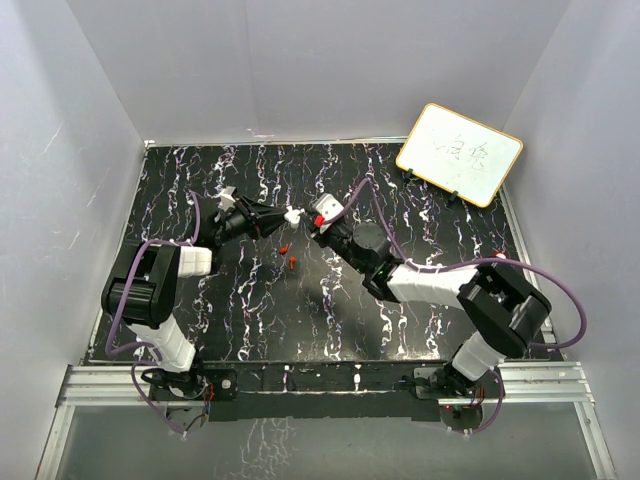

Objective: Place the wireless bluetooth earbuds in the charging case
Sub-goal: Place the earbud in the charging case.

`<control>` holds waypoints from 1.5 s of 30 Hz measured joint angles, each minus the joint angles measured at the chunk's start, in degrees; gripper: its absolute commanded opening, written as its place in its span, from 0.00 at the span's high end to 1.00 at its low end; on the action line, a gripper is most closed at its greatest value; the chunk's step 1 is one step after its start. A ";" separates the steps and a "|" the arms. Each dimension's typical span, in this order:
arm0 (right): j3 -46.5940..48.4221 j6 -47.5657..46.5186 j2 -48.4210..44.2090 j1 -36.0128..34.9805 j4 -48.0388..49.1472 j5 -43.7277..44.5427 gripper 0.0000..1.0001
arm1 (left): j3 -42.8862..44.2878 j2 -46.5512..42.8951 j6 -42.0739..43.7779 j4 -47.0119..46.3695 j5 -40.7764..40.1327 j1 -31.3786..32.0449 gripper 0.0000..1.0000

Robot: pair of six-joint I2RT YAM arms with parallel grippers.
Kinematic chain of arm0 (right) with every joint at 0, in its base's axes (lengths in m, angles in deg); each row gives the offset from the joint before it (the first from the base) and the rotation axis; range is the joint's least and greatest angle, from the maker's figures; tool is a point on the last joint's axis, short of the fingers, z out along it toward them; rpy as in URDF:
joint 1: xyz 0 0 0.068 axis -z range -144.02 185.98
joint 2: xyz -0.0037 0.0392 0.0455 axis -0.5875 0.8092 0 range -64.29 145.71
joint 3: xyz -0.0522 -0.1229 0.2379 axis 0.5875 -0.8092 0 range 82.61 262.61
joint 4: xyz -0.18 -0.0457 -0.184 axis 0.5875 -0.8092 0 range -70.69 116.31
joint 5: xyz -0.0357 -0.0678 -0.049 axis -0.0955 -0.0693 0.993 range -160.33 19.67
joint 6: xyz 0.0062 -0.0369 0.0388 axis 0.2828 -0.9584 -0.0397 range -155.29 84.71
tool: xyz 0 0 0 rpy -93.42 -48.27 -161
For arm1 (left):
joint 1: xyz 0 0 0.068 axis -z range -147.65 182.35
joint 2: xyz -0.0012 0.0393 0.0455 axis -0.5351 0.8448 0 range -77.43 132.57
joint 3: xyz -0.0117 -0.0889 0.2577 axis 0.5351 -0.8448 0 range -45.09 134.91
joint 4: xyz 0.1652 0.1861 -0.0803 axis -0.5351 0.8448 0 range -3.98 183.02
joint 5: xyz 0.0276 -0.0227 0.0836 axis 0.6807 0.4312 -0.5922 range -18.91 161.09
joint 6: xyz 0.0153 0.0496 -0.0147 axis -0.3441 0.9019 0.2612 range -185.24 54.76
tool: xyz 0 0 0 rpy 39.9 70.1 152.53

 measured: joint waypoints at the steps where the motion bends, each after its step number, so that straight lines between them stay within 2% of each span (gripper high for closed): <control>1: -0.55 -0.52 0.50 0.00 1.40 -0.48 0.97 | 0.02 0.00 -0.13 0.00 -0.04 0.13 1.00; 11: -4.24 -6.23 7.10 -0.02 17.92 -3.13 1.00 | 0.07 0.00 -0.72 -0.02 -0.09 1.18 1.00; 22: -5.20 -12.02 13.92 0.00 31.01 -3.32 1.00 | 0.07 0.94 -2.03 -0.96 -0.09 1.79 1.00; 45: -5.99 -14.62 16.26 0.00 35.15 -3.52 1.00 | 0.07 0.94 -2.91 -1.84 -0.09 2.10 1.00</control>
